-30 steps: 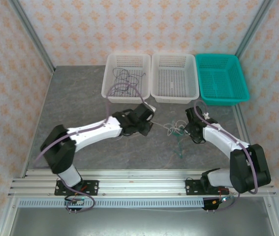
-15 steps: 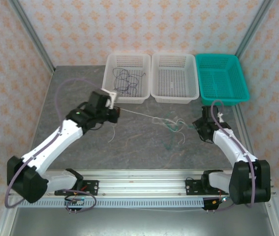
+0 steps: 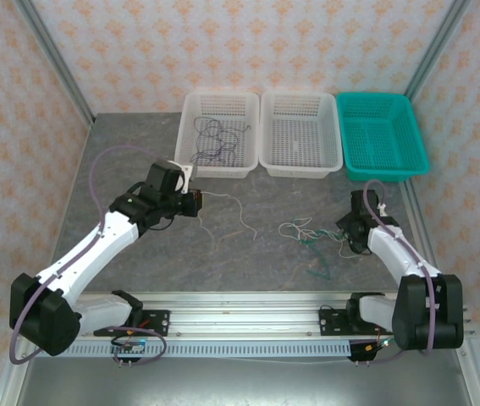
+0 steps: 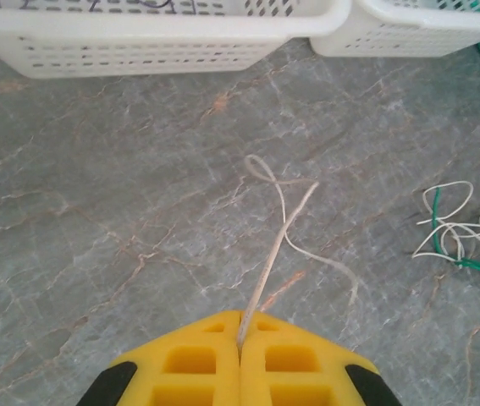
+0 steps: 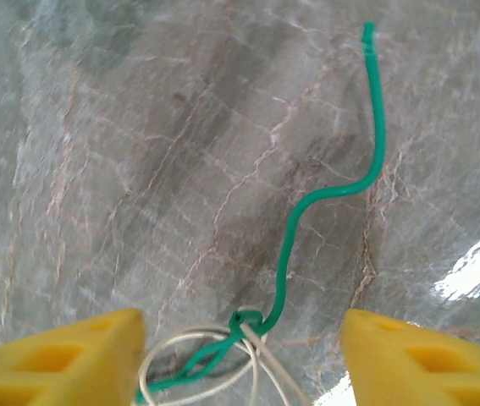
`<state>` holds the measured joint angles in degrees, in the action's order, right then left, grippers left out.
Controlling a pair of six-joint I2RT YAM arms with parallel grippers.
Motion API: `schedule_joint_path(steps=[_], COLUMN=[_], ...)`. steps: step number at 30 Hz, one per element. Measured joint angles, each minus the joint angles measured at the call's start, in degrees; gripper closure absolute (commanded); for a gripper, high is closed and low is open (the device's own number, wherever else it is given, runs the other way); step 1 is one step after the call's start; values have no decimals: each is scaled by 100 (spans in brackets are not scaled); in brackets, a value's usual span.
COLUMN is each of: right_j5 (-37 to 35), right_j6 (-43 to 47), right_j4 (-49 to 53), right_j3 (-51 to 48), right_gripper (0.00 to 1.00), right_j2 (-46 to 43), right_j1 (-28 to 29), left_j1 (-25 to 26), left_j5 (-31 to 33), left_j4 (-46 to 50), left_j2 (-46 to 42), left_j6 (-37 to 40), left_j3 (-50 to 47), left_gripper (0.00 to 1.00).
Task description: Untangle the cables
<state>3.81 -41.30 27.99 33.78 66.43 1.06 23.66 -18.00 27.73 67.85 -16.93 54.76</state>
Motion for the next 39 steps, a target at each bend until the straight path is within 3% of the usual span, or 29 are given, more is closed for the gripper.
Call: schedule_joint_path(steps=[3, 9, 14, 17, 19, 23, 27, 30, 32, 34, 38, 39], right_j5=[-83, -133, 772, 1392, 1722, 2343, 2664, 2747, 2752, 2734, 2234, 2026], right_j6=[223, 898, 1937, 2531, 2874, 3491, 3891, 4035, 4052, 3991, 3829, 3757], right_j4=[330, 22, -1307, -2424, -3027, -3849, -4218, -4402, -4483, -4555, -4822, -4830], right_j3=[269, 957, 994, 748, 612, 640, 852, 922, 940, 942, 942, 944], right_gripper=[22, 25, 26, 16, 13, 15, 36, 71, 100, 100, 100, 100], right_j2=[-461, -1659, -1982, -1939, -1838, -1311, -592, -177, 0, 52, -66, -120], right_j1=[284, 1331, 2317, 2824, 3095, 3449, 3611, 3644, 3641, 3641, 3654, 3654], left_j1=[63, 461, 824, 994, 1088, 1241, 1357, 1423, 1423, 1423, 1423, 1423], left_j5=[-26, -225, -313, -352, -387, -393, -396, -393, -389, -358, -188, -144], left_j4=[13, 50, 142, 201, 247, 317, 365, 389, 413, 442, 514, 525], left_j2=[-24, -208, -234, -208, -179, -81, -50, -50, -50, -50, -63, -74], left_j6=[9, 57, 173, 251, 306, 354, 354, 356, 356, 358, 420, 411], left_j3=[166, 964, 1665, 1888, 1943, 1945, 1945, 1945, 1945, 1945, 1945, 1945], left_gripper=[100, 100, 100, 100, 100, 100, 100, 100, 100, 98, 60, 55])
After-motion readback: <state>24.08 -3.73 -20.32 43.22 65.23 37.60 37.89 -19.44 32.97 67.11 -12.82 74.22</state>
